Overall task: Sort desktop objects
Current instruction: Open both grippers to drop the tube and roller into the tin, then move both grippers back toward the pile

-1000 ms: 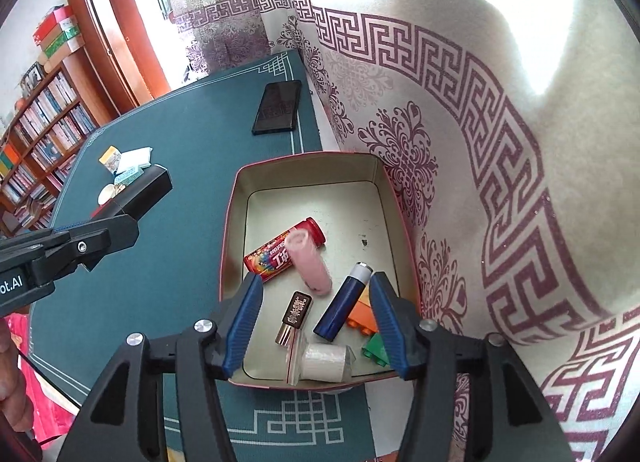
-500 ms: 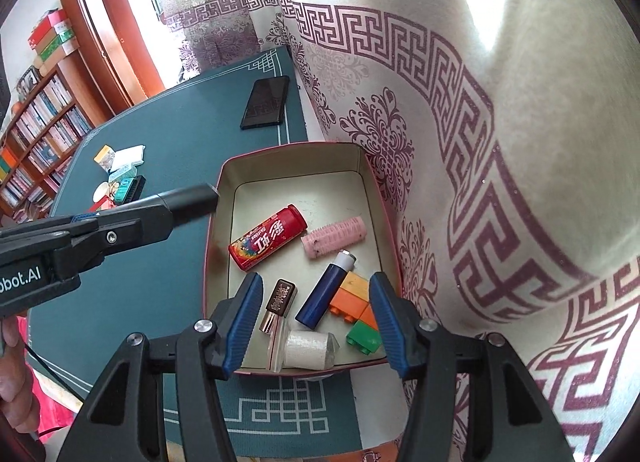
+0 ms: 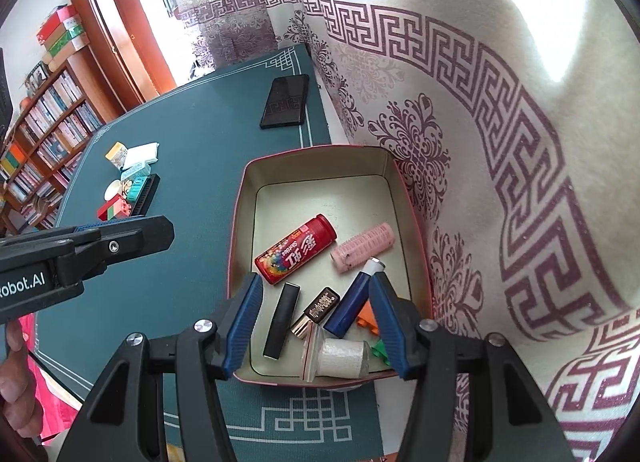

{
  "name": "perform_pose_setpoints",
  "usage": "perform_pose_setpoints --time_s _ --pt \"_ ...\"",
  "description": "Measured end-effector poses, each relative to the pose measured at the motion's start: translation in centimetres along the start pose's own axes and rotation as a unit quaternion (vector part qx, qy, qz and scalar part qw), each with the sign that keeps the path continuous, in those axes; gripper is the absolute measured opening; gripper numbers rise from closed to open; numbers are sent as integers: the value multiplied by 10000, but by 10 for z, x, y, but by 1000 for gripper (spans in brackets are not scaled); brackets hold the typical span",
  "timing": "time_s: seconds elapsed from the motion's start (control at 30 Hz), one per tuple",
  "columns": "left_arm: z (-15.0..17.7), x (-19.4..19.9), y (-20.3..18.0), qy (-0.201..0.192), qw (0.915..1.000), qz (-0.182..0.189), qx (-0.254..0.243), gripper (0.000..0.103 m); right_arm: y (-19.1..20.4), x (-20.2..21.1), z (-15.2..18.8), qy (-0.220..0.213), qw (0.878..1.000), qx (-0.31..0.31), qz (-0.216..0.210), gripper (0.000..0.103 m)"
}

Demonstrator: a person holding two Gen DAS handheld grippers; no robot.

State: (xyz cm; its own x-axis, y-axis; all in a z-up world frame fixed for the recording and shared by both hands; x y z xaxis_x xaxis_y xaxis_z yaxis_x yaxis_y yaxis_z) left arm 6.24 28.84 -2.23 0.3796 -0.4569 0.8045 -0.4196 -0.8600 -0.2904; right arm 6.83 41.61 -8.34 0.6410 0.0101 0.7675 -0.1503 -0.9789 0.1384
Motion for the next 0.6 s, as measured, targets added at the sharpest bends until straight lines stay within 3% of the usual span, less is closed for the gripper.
perform_pose_setpoints --time_s 0.33,0.6 --pt "3 12 57 19 9982 -343 484 27 44 -16 -6 115 9992 256 -284 63" --pt "0 32 118 -186 9933 -710 894 52 81 -32 -9 253 9976 410 -489 63"
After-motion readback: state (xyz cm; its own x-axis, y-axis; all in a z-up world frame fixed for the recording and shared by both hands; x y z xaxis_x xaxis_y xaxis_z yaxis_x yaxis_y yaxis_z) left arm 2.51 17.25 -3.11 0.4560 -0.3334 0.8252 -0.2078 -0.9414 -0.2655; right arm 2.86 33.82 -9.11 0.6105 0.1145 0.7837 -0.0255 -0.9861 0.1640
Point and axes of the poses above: each gripper's, at about its wrist camera, not at the fingertips, and x roughly against the way its jaws point, y to its left, z to its underside, the point moved 6 cm from there along -x, roughly the way its jaws point, and after that the axes turned 7 degrees about -y, right-handed, at the moved point
